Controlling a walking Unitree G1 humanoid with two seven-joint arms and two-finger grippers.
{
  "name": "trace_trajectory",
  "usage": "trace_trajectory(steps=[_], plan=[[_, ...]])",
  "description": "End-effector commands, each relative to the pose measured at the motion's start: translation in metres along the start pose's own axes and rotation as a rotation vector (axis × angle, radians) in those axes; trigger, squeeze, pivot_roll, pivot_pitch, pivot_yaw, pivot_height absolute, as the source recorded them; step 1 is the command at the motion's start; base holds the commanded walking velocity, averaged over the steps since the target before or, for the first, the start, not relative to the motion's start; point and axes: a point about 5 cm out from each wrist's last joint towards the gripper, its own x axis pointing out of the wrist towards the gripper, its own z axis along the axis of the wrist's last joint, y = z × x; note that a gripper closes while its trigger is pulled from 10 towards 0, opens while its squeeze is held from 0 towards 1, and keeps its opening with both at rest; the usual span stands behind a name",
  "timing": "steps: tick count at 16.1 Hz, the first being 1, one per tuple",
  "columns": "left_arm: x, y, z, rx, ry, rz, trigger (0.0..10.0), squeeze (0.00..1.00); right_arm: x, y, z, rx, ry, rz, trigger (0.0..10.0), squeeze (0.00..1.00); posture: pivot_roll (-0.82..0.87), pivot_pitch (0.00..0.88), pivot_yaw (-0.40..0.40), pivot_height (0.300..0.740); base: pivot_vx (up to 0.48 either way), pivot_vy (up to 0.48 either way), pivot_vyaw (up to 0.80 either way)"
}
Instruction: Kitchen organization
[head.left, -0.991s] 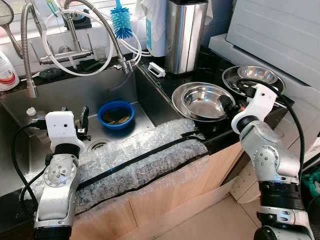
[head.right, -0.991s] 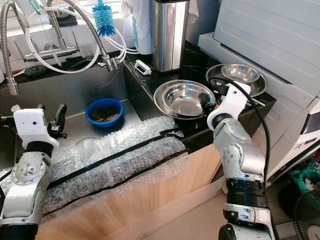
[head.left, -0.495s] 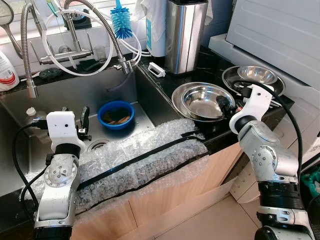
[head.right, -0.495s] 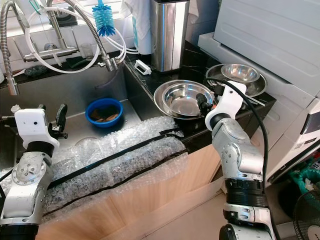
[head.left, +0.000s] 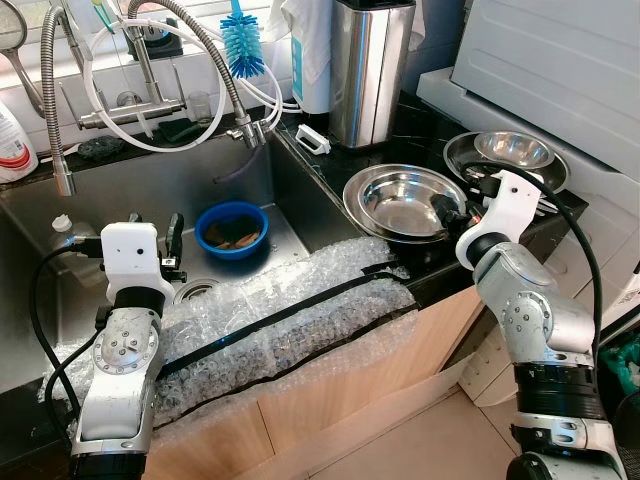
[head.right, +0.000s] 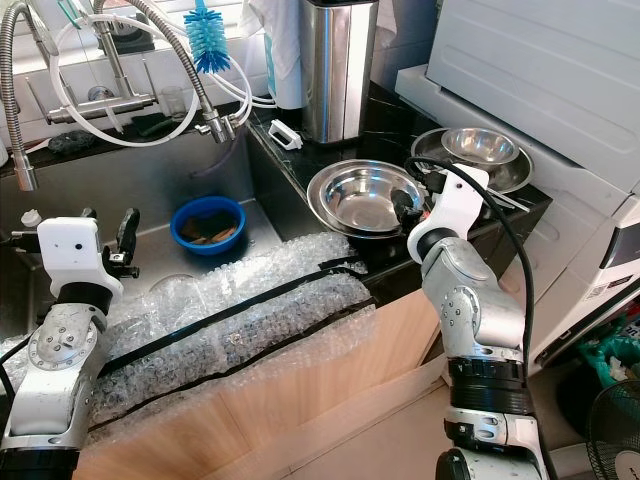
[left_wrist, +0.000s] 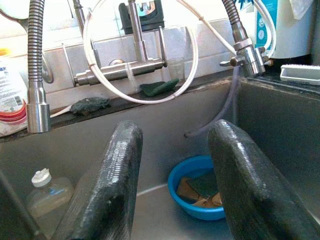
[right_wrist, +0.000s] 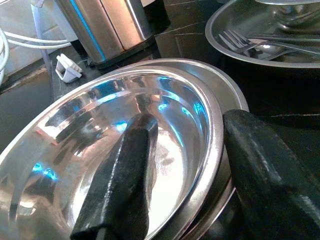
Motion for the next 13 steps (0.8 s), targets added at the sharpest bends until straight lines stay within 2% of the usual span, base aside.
trace_trajectory(steps=[1, 2, 3, 4, 6, 7, 8, 11, 13], plan=[[0.001, 0.001, 0.008, 0.007, -0.036, -0.003, 10.0, 0.00, 0.001, 0.003, -0.001, 0.005, 0.016, 0.011, 3.6, 0.00, -0.02, 0.000, 0.009, 0.740, 0.000, 0.000, 0.00], [0.002, 0.001, 0.009, 0.011, -0.038, -0.005, 10.0, 0.00, 0.001, 0.003, -0.001, 0.006, 0.016, 0.011, 4.0, 0.00, -0.02, 0.000, 0.010, 0.740, 0.000, 0.000, 0.00], [0.002, 0.001, 0.009, 0.012, -0.038, -0.006, 10.0, 0.00, 0.001, 0.003, -0.001, 0.007, 0.016, 0.010, 4.0, 0.00, -0.02, 0.000, 0.010, 0.740, 0.000, 0.000, 0.00], [0.002, 0.000, 0.009, 0.013, -0.039, -0.008, 10.0, 0.00, 0.001, 0.003, -0.001, 0.009, 0.016, 0.008, 10.0, 0.00, -0.02, 0.000, 0.011, 0.740, 0.000, 0.000, 0.00], [0.003, 0.000, 0.009, 0.017, -0.041, -0.014, 10.0, 0.00, 0.002, 0.003, -0.003, 0.019, 0.022, 0.004, 10.0, 0.00, -0.02, 0.000, 0.011, 0.740, 0.000, 0.000, 0.00], [0.003, -0.001, 0.009, 0.019, -0.043, -0.016, 10.0, 0.00, 0.002, 0.003, -0.003, 0.022, 0.023, 0.003, 8.9, 0.00, -0.02, 0.000, 0.011, 0.740, 0.000, 0.000, 0.00], [0.003, -0.001, 0.010, 0.023, -0.045, -0.019, 10.0, 0.00, 0.002, 0.003, -0.003, 0.027, 0.022, -0.002, 0.0, 0.00, -0.02, 0.000, 0.012, 0.740, 0.000, 0.000, 0.00], [0.004, -0.002, 0.010, 0.028, -0.049, -0.024, 10.0, 0.00, 0.002, 0.001, 0.001, 0.039, -0.001, -0.022, 0.0, 0.00, -0.02, 0.000, 0.011, 0.740, 0.000, 0.000, 0.00], [0.004, -0.002, 0.011, 0.027, -0.052, -0.022, 10.0, 0.00, 0.002, -0.001, 0.007, 0.060, -0.055, -0.045, 0.0, 0.00, -0.02, 0.000, 0.010, 0.740, 0.000, 0.000, 0.00]])
